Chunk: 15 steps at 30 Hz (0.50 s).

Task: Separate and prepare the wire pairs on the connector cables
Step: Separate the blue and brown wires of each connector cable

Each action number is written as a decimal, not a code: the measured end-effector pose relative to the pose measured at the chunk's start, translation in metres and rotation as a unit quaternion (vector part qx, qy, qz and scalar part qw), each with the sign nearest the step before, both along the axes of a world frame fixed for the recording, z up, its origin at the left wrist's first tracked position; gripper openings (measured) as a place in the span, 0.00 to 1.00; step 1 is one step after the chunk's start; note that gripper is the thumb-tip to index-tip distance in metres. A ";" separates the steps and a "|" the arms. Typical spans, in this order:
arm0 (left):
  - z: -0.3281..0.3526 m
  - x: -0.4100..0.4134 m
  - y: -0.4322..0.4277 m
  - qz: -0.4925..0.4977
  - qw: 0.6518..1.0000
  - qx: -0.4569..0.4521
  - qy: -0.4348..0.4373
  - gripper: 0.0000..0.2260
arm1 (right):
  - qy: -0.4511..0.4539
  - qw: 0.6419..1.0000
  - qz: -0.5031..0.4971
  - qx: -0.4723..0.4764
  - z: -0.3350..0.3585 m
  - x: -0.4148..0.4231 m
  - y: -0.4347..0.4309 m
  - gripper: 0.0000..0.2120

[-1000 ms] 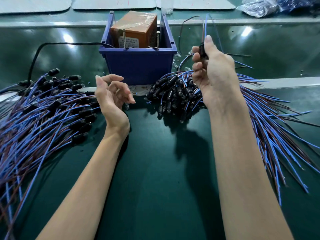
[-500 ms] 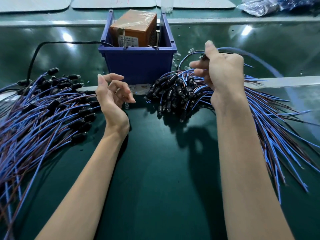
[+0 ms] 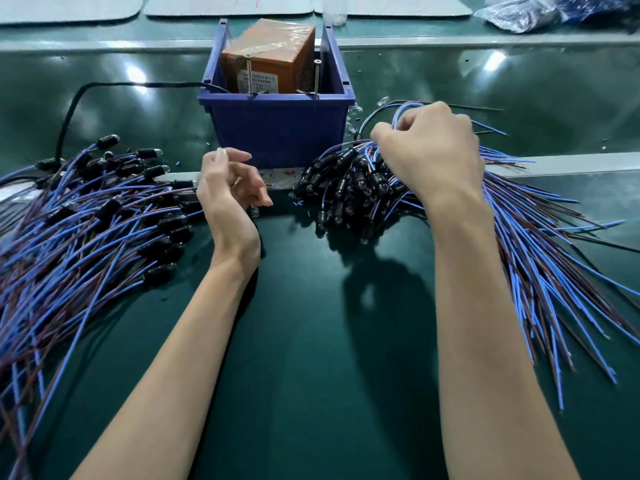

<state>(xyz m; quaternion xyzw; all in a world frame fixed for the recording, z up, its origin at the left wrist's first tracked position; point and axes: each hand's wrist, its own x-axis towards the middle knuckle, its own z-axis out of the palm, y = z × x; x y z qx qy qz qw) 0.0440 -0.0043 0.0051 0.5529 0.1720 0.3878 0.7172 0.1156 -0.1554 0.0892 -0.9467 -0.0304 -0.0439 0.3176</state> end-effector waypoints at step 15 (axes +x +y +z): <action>-0.011 0.002 -0.004 0.201 0.784 0.440 0.388 0.16 | 0.013 0.993 0.114 0.000 0.005 -0.005 -0.004 0.13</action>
